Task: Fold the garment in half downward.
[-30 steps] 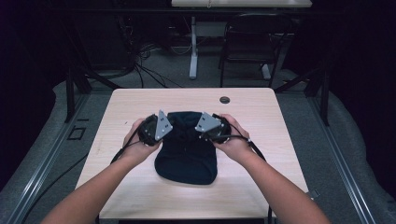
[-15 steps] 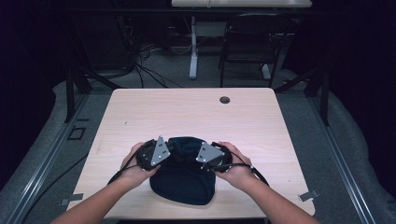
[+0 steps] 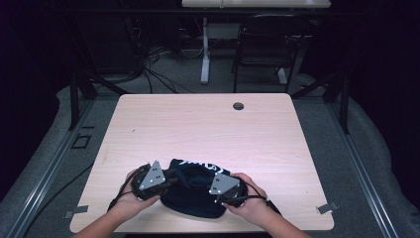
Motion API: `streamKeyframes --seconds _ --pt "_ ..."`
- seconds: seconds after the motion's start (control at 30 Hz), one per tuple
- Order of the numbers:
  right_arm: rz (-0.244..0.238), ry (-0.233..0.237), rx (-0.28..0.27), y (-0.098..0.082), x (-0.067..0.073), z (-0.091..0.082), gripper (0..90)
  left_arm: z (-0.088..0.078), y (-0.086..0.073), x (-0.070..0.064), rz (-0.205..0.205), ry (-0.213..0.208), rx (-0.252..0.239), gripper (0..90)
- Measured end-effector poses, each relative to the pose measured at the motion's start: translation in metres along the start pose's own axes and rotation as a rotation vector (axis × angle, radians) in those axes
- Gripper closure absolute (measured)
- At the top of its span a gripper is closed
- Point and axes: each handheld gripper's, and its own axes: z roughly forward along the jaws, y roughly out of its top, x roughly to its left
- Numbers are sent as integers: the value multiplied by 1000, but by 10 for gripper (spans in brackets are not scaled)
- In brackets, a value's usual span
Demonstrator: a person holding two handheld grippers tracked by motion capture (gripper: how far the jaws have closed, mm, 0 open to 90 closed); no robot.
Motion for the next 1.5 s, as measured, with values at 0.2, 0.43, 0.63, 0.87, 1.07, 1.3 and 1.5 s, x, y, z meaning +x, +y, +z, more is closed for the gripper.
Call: streamKeyframes --seconds 0.2,0.43,0.63,0.87,1.07,1.3,1.5 --pt "45 56 -23 -11 16 -5 684 -14 -17 -7 -56 -31 7 641" --pt "147 56 -131 -14 14 -30 684 -38 -20 -5 -89 3 -25 619" --pt "198 -26 -81 -14 -6 -18 713 -23 -10 10 -118 28 -15 610" --pt "182 41 -15 -22 8 8 706 4 -19 6 -103 -5 29 601" --pt "187 68 26 -34 17 19 704 7 -35 3 -128 -25 44 598" --pt "241 85 45 -46 11 25 707 16 -38 -3 -160 -44 73 605" --pt "258 24 70 -52 -10 29 708 35 -27 -8 -145 -38 99 606"
